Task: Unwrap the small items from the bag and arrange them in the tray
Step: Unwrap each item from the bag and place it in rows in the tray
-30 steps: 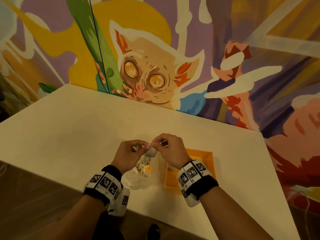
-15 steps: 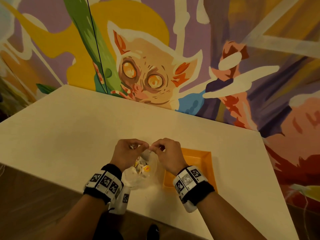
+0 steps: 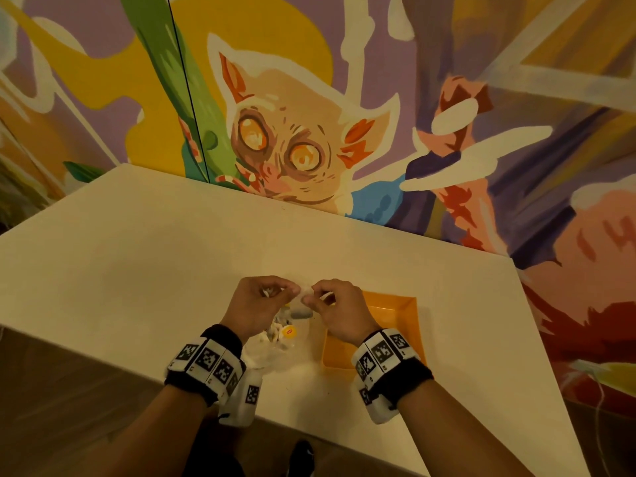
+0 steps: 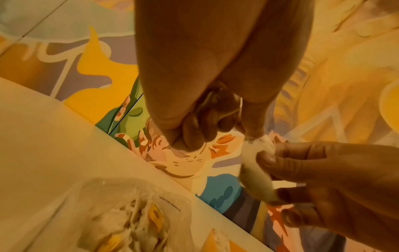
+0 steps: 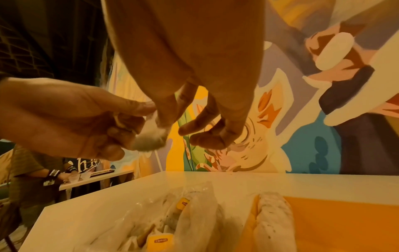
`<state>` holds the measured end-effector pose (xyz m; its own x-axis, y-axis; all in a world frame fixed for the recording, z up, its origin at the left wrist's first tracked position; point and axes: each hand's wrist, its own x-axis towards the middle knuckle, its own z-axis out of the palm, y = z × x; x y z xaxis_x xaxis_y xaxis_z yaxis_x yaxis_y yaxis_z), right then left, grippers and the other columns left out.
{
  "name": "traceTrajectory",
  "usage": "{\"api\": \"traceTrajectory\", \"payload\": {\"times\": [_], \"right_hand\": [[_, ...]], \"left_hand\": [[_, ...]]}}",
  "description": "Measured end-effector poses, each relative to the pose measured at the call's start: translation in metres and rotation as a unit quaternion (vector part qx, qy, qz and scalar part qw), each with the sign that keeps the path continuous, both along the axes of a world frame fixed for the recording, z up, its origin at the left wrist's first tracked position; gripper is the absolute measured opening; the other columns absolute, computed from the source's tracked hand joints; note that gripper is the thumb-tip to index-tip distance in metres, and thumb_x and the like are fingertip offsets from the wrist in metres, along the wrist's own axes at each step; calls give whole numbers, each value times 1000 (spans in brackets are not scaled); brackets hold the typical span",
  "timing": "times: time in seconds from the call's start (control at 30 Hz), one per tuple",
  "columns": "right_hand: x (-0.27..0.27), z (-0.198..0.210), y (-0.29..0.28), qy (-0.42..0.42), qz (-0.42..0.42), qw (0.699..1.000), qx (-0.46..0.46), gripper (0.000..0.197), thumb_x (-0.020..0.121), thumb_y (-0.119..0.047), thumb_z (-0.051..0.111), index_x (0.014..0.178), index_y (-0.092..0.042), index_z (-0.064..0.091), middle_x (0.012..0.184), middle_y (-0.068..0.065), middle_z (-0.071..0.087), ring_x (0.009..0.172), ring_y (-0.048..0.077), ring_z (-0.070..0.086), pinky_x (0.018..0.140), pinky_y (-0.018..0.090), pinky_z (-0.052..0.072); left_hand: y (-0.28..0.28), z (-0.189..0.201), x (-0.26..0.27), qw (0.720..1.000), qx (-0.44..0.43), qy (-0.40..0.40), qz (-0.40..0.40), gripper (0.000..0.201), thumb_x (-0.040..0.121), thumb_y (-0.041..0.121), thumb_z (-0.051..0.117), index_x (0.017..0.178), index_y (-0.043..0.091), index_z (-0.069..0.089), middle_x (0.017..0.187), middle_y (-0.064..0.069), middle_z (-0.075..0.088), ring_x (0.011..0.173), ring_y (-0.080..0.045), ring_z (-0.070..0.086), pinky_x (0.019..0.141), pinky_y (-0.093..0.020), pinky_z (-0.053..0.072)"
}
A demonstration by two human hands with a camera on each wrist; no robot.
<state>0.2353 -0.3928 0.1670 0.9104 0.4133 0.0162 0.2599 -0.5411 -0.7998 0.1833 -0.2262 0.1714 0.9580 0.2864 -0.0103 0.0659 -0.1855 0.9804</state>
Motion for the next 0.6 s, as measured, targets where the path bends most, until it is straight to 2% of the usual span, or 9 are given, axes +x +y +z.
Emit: {"api": "traceTrajectory", "payload": {"times": [0.07,0.13,0.17,0.23,0.3,0.37,0.43,0.5,0.6], "right_hand": [[4,-2,-5,15,-14,1000,3,14,86,-27,72,75,-18,68,78,-4,66,72,9,57,61,7,39],[8,-6,-12,25,-35,999,-4,17,86,-22,72,74,-11,67,78,0,66,72,9,55,60,4,39],[10,-7,-16,31,-49,998,-10,17,86,-20,72,74,-9,66,78,0,64,73,10,55,60,3,38],[15,-12,-26,49,-80,995,-21,10,86,-16,71,78,-12,66,81,-2,63,78,9,56,64,4,39],[21,-20,-34,77,-107,990,-52,4,86,-14,71,87,-10,71,84,-1,63,80,12,59,72,18,48],[28,-34,-40,118,-125,981,-93,8,87,-14,69,93,-11,72,86,4,67,80,21,64,73,31,55],[31,-44,-42,153,-132,970,-133,8,87,-9,66,94,-11,71,90,11,70,77,27,69,64,33,58],[34,-52,-42,178,-131,962,-163,13,86,1,63,91,-10,69,90,15,70,72,28,72,59,34,60],[38,-58,-38,203,-125,950,-204,11,81,2,66,89,-4,69,87,17,72,74,29,72,67,41,61]], "left_hand": [[-4,-4,-1,1000,2,1,18,11,83,15,75,74,20,77,81,-14,71,74,-14,60,72,-29,50],[-9,-9,0,999,19,15,41,12,87,20,71,75,20,74,73,-5,67,65,-10,55,62,-20,46],[-11,-14,0,998,31,31,44,12,88,23,70,76,20,73,75,-1,66,63,-11,54,60,-19,44],[-15,-27,2,995,49,86,22,12,89,28,68,80,21,71,88,-1,67,69,-16,58,64,-23,48],[-22,-40,3,984,94,147,-23,15,89,34,67,84,21,69,99,-1,64,83,-20,61,74,-30,51],[-33,-52,3,970,141,191,-57,19,90,38,65,92,19,68,104,0,62,98,-21,60,82,-30,48],[-44,-63,1,954,187,221,-81,29,92,40,62,107,16,68,113,-4,64,103,-19,59,82,-25,45],[-53,-75,1,941,226,233,-98,39,93,44,58,116,14,66,120,-3,64,103,-17,60,84,-24,46],[-62,-89,2,930,260,244,-93,42,91,50,57,116,18,66,123,0,65,105,-15,63,88,-26,48]]}}
